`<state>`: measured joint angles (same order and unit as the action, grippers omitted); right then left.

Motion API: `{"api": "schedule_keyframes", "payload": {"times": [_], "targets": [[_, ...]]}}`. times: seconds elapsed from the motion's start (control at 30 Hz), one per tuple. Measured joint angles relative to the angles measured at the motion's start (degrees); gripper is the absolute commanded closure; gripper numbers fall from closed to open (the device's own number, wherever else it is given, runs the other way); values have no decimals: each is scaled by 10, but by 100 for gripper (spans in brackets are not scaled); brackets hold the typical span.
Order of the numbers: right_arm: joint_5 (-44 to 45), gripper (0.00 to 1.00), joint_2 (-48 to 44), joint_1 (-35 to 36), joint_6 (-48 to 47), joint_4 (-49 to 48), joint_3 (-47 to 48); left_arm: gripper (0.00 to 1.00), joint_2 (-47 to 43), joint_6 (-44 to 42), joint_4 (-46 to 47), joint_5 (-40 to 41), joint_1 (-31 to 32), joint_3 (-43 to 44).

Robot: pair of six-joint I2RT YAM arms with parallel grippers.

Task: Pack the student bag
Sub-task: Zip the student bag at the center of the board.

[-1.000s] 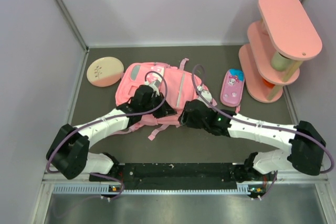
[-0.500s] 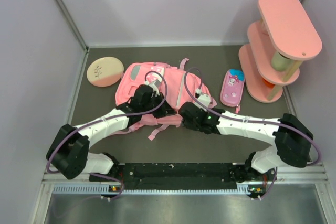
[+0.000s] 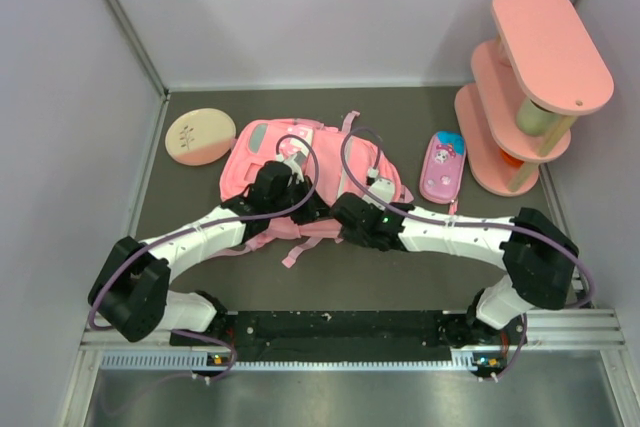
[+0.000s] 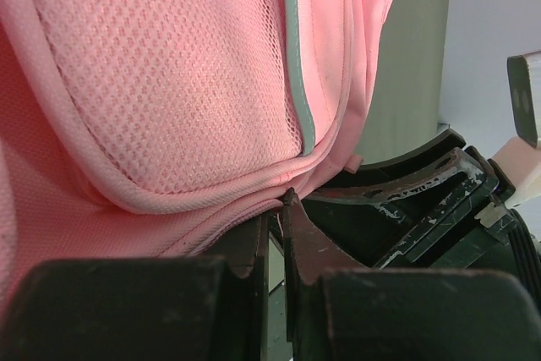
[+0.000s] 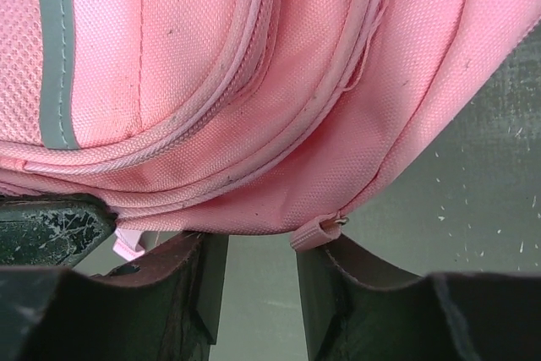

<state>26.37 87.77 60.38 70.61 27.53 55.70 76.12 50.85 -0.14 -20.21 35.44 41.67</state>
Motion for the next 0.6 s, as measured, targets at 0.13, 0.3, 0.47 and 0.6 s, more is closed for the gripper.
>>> {"api": "schedule_keyframes", "payload": {"times": [0.13,0.3,0.47,0.6], "targets": [[2,74,7,2,0,2,3,100,0,0,0,-2,-1,0],[5,78,25,3,0,13,6,100,0,0,1,-5,-2,0],[10,90,30,3,0,25,6,100,0,0,1,-6,-2,2],[16,82,30,3,-2,30,6,100,3,0,1,-9,-2,3]]}}
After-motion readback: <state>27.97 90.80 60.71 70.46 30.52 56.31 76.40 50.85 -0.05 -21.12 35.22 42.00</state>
